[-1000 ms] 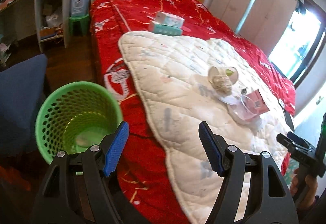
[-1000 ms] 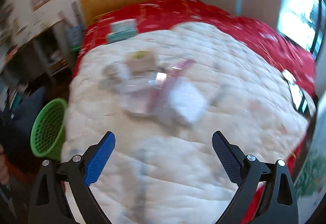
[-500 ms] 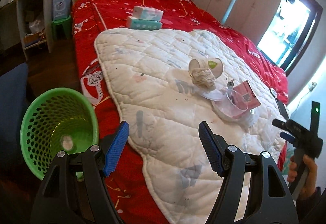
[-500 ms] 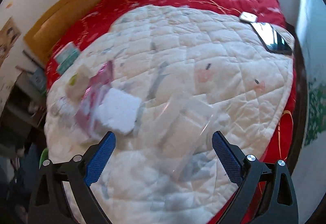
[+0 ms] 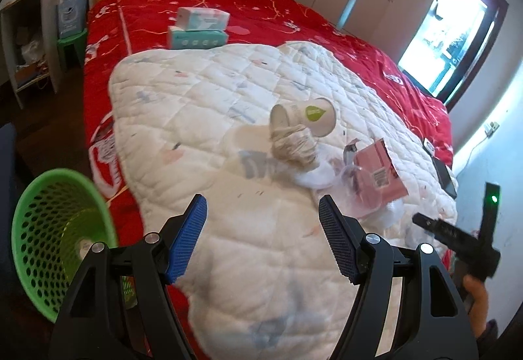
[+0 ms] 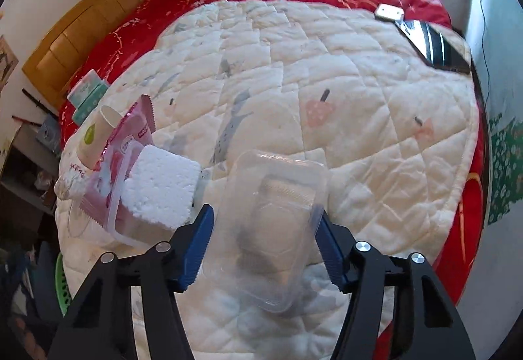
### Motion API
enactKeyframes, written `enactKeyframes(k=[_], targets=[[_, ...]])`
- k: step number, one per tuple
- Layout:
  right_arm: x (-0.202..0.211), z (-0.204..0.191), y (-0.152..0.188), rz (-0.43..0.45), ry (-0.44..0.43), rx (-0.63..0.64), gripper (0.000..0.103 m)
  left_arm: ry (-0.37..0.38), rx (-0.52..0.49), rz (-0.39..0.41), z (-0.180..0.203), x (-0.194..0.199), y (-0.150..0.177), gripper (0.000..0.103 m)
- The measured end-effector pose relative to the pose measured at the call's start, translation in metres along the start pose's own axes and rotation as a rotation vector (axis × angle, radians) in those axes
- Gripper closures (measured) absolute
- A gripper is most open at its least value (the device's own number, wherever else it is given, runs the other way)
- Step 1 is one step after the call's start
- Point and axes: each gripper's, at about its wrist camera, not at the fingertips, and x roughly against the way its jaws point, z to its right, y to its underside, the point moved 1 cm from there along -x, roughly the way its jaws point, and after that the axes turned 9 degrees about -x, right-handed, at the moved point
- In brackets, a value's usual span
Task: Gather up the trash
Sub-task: 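Grasp the crumpled tissue with the left gripper while the right gripper grasps a clear rectangular tray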
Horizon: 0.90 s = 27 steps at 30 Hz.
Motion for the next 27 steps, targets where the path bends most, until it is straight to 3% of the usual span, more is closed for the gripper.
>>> enactKeyframes(k=[11, 20, 23, 27], targets=[[0.026, -0.011, 0.007, 0.072, -0.046, 0.13, 0.047, 0.083, 0.022, -0.065, 0.027, -0.061, -0.042, 0.033], [0.039, -0.017, 0.013, 0.08, -0.072, 0.183, 0.047, 0.063, 0.063, -0.134, 0.027, -0.101, -0.05, 0.033], [0.041, -0.018, 0.016, 0.076, -0.082, 0.192, 0.047, 0.072, 0.065, -0.148, 0.027, -0.109, -0.051, 0.038], [0.043, -0.021, 0.021, 0.075, -0.085, 0.219, 0.047, 0.078, 0.061, -0.148, 0.026, -0.114, -0.052, 0.053]])
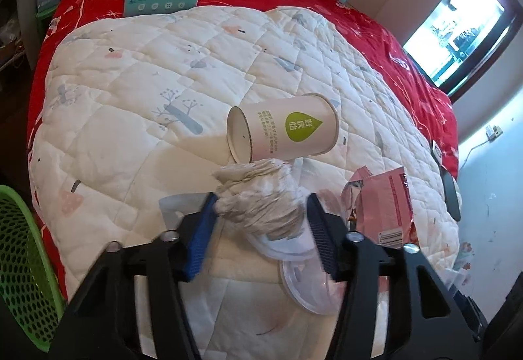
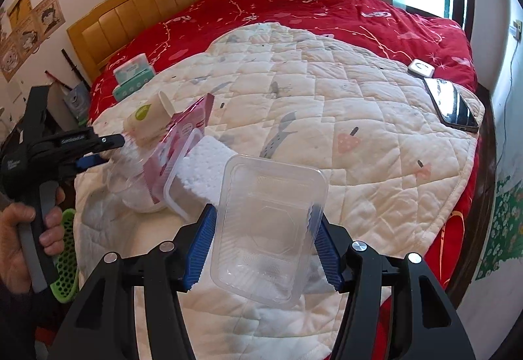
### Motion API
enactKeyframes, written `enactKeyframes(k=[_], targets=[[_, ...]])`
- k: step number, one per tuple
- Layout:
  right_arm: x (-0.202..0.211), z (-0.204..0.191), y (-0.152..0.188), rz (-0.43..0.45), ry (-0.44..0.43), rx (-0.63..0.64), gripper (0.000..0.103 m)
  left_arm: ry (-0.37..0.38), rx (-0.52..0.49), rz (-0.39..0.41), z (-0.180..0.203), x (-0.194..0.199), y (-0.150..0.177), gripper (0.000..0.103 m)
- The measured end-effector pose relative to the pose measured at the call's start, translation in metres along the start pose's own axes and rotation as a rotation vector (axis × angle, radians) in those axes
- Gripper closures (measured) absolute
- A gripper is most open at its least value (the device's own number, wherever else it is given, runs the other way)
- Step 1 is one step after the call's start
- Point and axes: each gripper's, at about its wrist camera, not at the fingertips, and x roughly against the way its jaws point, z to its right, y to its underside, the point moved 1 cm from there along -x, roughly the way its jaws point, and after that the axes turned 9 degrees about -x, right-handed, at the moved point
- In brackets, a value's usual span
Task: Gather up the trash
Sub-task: 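Grasp the crumpled tissue with the left gripper while the right gripper grasps a clear rectangular tray, then carry the tissue and clear tray to the green wastebasket and release both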
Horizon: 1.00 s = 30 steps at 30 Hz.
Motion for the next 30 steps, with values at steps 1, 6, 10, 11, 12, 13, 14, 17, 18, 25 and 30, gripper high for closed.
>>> enactKeyframes(k=[1, 6, 10, 11, 12, 13, 14, 17, 18, 25, 30], targets=[[0.001, -0.001, 0.001, -0.001, -0.002, 0.005, 0.047, 0.002, 0.002, 0.006, -0.001, 0.001, 0.0, 0.055], [0.006, -0.01, 0.006, 0.005, -0.02, 0.03, 0.047, 0.005, 0.015, 0.039, -0.006, 0.013, 0.006, 0.057], [0.013, -0.019, 0.006, 0.014, -0.04, 0.049, 0.047, -0.021, -0.007, 0.089, -0.006, 0.038, 0.014, 0.058], [0.015, -0.023, 0.007, 0.017, -0.049, 0.054, 0.047, -0.02, -0.005, 0.096, -0.008, 0.043, 0.015, 0.058], [0.016, -0.025, 0.006, 0.018, -0.055, 0.059, 0.047, -0.011, 0.002, 0.111, -0.01, 0.052, 0.018, 0.058], [0.018, -0.03, 0.007, 0.02, -0.063, 0.068, 0.047, -0.01, 0.002, 0.119, -0.011, 0.057, 0.02, 0.058], [0.02, -0.034, 0.007, 0.023, -0.073, 0.078, 0.047, -0.02, 0.002, 0.134, -0.013, 0.067, 0.024, 0.058], [0.022, -0.048, 0.009, 0.021, -0.097, 0.102, 0.047, -0.02, 0.012, 0.163, -0.022, 0.088, 0.035, 0.058], [0.023, -0.054, 0.01, 0.018, -0.111, 0.112, 0.047, -0.034, 0.012, 0.175, -0.024, 0.096, 0.039, 0.058], [0.02, -0.096, 0.018, -0.001, -0.169, 0.188, 0.047, -0.137, 0.049, 0.214, -0.066, 0.141, 0.073, 0.058], [0.016, -0.127, 0.026, -0.018, -0.212, 0.242, 0.047, -0.225, 0.09, 0.208, -0.104, 0.16, 0.097, 0.058]])
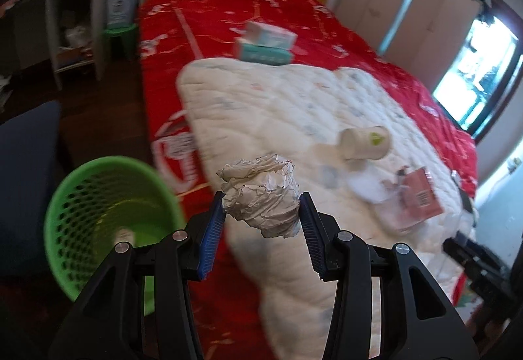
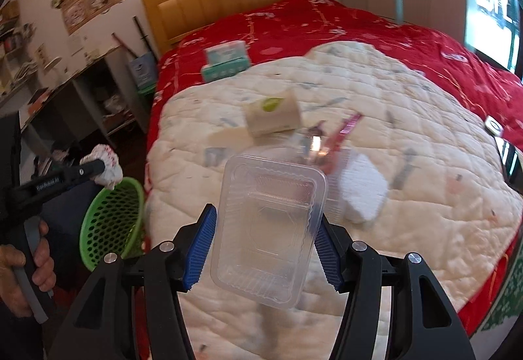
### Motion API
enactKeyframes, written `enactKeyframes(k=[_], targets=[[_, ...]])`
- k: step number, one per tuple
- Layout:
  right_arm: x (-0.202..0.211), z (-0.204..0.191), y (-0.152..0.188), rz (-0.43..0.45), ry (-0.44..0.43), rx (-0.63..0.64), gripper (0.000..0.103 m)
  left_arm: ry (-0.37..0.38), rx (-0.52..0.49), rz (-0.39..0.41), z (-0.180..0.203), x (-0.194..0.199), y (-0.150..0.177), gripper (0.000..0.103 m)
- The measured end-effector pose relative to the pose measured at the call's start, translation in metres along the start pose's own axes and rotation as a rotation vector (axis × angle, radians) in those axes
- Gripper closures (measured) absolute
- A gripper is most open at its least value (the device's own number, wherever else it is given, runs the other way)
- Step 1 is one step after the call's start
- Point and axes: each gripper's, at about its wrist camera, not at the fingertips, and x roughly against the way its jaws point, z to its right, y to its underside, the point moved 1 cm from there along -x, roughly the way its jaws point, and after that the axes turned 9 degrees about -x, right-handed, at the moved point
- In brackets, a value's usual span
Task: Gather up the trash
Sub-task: 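Carry the tissue and clear tray to the green wastebasket and release both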
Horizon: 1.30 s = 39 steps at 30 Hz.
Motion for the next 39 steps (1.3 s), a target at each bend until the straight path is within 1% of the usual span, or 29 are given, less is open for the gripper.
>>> enactKeyframes(k=[4, 7, 10, 14, 16, 18, 19, 21, 25, 27, 32, 39], targets=[[-0.01, -0.027, 0.001, -0.02, -0.035, 0.049, 0.047, -0.063, 0.049, -0.031, -0.038, 0.003, 0.015, 0.058], [-0.018, -0.045, 0.001, -0.04, -0.06, 0.074, 0.047, -0.108, 0.07, -0.055, -0.057, 0.001, 0.025, 0.057], [-0.026, -0.061, 0.003, -0.056, -0.077, 0.098, 0.047, -0.139, 0.107, -0.087, -0.081, -0.003, 0.034, 0.054], [-0.036, -0.083, 0.004, -0.073, -0.098, 0.133, 0.047, -0.168, 0.145, -0.105, -0.104, -0.006, 0.047, 0.054], [-0.041, -0.094, 0.005, -0.082, -0.108, 0.149, 0.047, -0.178, 0.163, -0.115, -0.113, -0.007, 0.051, 0.051], [-0.046, -0.105, 0.005, -0.093, -0.122, 0.165, 0.047, -0.182, 0.178, -0.121, -0.12, -0.007, 0.056, 0.049], [-0.048, -0.109, 0.005, -0.096, -0.125, 0.171, 0.047, -0.183, 0.184, -0.123, -0.123, -0.007, 0.057, 0.044], [-0.054, -0.119, 0.006, -0.105, -0.135, 0.188, 0.047, -0.19, 0.203, -0.124, -0.129, -0.005, 0.062, 0.041], [-0.067, -0.143, 0.009, -0.13, -0.161, 0.231, 0.047, -0.197, 0.235, -0.126, -0.139, 0.001, 0.07, 0.041], [-0.072, -0.154, 0.011, -0.142, -0.175, 0.247, 0.047, -0.199, 0.244, -0.115, -0.143, 0.008, 0.073, 0.041], [-0.09, -0.189, 0.016, -0.176, -0.213, 0.305, 0.047, -0.235, 0.245, -0.096, -0.15, 0.028, 0.082, 0.041], [-0.119, -0.228, 0.025, -0.247, -0.265, 0.333, 0.047, -0.277, 0.259, -0.073, -0.162, 0.051, 0.095, 0.041]])
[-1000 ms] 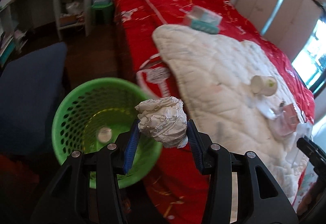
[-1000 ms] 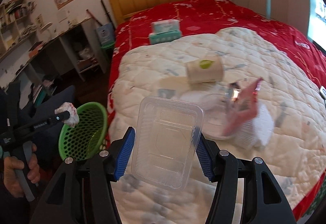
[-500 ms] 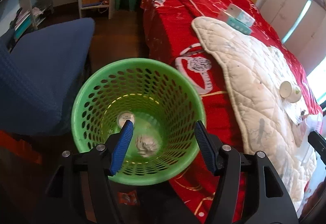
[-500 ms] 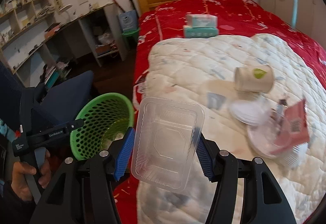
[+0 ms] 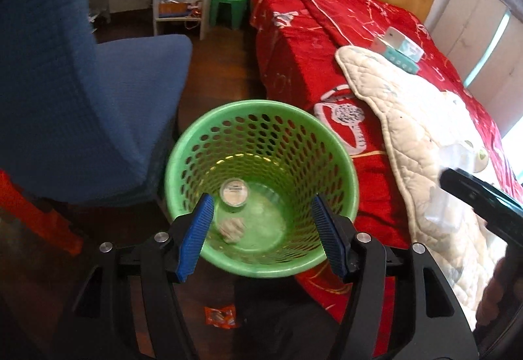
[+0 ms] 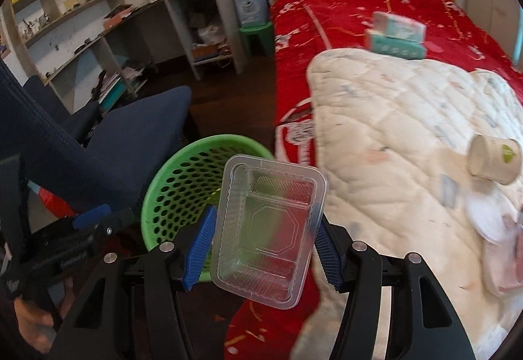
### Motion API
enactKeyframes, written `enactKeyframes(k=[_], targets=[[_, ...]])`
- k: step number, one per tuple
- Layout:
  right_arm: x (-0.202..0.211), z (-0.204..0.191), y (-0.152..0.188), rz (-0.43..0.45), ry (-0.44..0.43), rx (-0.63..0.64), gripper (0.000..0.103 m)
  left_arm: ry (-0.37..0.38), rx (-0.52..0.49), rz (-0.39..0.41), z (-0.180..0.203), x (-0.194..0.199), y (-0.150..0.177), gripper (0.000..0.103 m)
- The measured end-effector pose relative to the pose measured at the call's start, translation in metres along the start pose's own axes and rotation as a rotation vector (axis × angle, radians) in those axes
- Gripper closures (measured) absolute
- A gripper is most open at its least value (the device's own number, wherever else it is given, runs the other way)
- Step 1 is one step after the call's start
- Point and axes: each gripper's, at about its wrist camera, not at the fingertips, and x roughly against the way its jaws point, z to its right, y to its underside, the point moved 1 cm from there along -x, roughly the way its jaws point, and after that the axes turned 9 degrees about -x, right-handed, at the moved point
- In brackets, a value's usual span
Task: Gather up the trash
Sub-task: 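Carry the tissue and clear tray to the green wastebasket and release both, then grasp the clear plastic bowl with the left gripper while the right gripper grasps the white foam block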
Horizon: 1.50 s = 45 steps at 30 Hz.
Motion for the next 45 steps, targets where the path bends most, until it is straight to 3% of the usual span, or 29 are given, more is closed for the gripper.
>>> enactKeyframes(k=[11, 14, 21, 29, 45], targets=[[-0.051, -0.051, -0.01, -0.059, -0.041, 0.046, 0.046, -0.015, 0.066, -0.002, -0.027, 0.007, 0.013, 0.039], [-0.057, -0.056, -0.013, -0.064, -0.064, 0.04, 0.029, -0.019, 0.067, -0.004, -0.029, 0.008, 0.015, 0.039], [-0.037, -0.054, -0.009, -0.019, -0.062, 0.045, 0.026, -0.016, 0.074, 0.001, -0.026, 0.011, 0.014, 0.035], [0.012, -0.002, 0.004, 0.062, 0.018, 0.001, 0.018, 0.015, 0.043, -0.007, 0.003, 0.009, 0.01, 0.034], [0.121, 0.127, 0.052, 0.189, 0.196, -0.173, 0.014, 0.149, -0.175, 0.004, 0.119, 0.013, 0.0, 0.032]])
